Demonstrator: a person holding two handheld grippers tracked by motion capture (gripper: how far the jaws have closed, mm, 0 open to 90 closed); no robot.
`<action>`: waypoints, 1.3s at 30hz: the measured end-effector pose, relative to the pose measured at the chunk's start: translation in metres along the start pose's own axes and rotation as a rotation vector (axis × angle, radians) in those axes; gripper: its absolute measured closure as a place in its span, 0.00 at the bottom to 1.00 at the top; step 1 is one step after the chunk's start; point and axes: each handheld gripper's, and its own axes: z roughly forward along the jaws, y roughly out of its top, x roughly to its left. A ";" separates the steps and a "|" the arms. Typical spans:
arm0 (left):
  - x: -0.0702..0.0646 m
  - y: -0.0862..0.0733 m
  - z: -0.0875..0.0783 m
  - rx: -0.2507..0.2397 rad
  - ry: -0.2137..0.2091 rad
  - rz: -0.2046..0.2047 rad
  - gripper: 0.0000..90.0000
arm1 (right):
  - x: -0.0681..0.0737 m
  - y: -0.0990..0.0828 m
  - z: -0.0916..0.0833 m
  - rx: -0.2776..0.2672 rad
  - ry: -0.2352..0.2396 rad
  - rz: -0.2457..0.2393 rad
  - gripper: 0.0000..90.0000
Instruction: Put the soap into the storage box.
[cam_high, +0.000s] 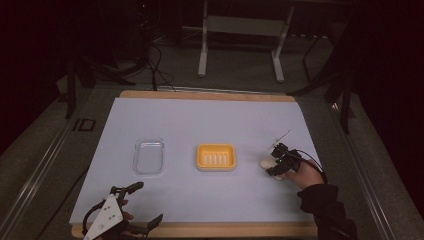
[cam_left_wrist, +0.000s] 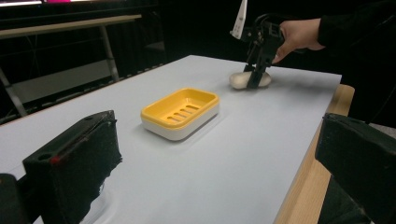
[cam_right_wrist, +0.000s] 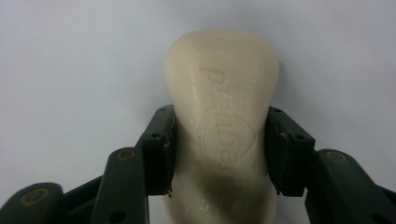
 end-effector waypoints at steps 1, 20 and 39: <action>0.000 0.000 0.000 0.000 0.000 0.000 0.00 | -0.001 0.000 -0.002 -0.002 0.003 0.002 0.55; 0.000 0.000 0.000 0.002 0.002 0.001 0.00 | 0.000 0.012 -0.032 -0.068 0.027 -0.100 0.55; 0.000 0.000 -0.001 0.002 0.003 -0.001 0.00 | 0.011 0.039 -0.066 -0.115 0.065 -0.246 0.55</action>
